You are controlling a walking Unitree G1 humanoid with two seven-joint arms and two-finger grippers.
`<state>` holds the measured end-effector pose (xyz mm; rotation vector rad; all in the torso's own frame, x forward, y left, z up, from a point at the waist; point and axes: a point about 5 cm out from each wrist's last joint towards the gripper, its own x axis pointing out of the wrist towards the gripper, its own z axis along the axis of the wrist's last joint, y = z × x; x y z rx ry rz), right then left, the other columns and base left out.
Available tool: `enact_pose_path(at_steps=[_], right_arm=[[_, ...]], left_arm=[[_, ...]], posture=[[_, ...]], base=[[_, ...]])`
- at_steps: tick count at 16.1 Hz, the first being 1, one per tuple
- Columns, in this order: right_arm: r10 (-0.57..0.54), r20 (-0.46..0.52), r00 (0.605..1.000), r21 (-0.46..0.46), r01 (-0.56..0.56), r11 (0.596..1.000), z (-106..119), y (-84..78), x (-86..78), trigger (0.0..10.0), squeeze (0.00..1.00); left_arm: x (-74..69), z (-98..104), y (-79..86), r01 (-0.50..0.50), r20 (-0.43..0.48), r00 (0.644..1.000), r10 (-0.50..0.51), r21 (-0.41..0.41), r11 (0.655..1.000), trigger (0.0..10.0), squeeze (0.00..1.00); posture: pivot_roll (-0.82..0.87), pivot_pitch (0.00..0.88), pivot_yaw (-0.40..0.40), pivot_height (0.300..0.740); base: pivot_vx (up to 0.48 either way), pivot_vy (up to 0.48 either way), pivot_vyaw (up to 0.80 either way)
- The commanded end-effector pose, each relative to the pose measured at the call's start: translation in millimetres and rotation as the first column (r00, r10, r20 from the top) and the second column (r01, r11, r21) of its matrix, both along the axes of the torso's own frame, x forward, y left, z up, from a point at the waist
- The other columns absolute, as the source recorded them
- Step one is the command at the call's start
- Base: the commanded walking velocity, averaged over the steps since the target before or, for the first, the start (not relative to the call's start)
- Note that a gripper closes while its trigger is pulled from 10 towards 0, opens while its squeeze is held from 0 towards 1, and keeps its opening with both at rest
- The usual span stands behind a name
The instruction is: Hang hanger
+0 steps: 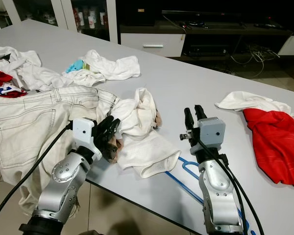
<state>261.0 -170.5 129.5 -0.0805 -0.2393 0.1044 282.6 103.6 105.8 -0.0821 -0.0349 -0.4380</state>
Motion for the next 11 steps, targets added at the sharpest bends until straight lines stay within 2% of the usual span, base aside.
enact_pose_path(at_steps=[1, 5, 11], right_arm=[[-0.003, 0.014, 1.000, 0.006, 0.003, 1.000, 3.6, -1.4, -2.0, 10.0, 0.00], [-0.021, 0.022, 1.000, 0.011, 0.021, 1.000, 5.5, -8.2, 0.0, 10.0, 0.00], [-0.022, 0.003, 1.000, 0.015, 0.022, 1.000, 0.0, -5.5, -4.9, 10.0, 0.00]], left_arm=[[2.7, 2.7, -2.2, 0.007, 0.016, 1.000, -0.008, 0.008, 1.000, 10.0, 0.00], [4.4, 5.7, -12.4, 0.037, 0.029, 0.999, -0.037, 0.003, 0.999, 10.0, 0.00], [3.5, 3.9, -4.5, 0.027, 0.027, 0.999, -0.027, 0.025, 0.999, 10.0, 0.00]], posture=[[-0.03, 0.000, -0.051, 0.740], [-0.04, 0.000, -0.037, 0.740], [-0.04, 0.000, -0.030, 0.740]], base=[[0.000, 0.000, 0.00], [0.000, 0.000, 0.00], [0.000, 0.000, 0.00]])
